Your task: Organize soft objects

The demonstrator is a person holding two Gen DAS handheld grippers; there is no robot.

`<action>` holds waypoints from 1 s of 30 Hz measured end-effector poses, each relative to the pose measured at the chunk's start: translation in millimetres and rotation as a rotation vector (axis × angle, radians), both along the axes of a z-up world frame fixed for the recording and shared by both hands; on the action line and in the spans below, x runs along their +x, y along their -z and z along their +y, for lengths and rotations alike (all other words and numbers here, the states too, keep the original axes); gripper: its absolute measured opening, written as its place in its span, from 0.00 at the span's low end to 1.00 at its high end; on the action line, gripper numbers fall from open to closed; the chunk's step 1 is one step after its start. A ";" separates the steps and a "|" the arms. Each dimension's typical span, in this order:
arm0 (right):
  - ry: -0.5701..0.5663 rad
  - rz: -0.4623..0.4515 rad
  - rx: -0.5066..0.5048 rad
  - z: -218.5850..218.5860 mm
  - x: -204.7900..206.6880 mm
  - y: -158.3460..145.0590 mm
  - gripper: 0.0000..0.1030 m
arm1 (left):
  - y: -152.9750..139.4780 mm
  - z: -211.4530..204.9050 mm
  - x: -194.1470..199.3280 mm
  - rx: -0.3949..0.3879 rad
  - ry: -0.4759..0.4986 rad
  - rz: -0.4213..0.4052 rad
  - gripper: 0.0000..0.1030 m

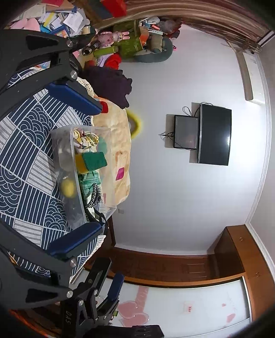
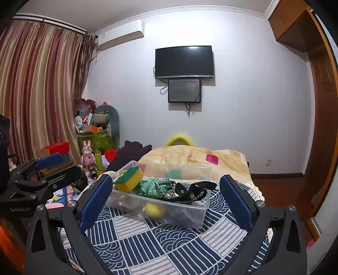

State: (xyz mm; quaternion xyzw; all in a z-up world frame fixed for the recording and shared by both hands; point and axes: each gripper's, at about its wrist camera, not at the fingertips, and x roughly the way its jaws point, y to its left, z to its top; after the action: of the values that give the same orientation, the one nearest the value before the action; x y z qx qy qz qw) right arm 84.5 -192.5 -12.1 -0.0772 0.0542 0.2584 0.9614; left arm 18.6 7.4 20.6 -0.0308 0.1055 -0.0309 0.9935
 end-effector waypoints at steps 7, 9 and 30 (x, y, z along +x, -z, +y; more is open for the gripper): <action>0.000 0.003 0.003 -0.5 -4.1 2.9 1.00 | 5.5 -5.7 -4.9 0.019 0.000 -0.003 1.00; 0.003 0.006 0.005 -1.4 -4.1 3.6 1.00 | 6.2 -6.2 -5.4 0.021 0.000 -0.002 1.00; -0.002 0.011 0.011 -4.6 -3.8 1.5 1.00 | 7.4 -5.9 -4.6 0.019 -0.010 -0.007 1.00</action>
State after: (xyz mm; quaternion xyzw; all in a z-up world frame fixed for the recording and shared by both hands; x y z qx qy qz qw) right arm 80.7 -197.2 -13.6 -0.0703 0.0579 0.2599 0.9613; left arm 14.0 1.5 13.3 -0.0217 0.1021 -0.0252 0.9942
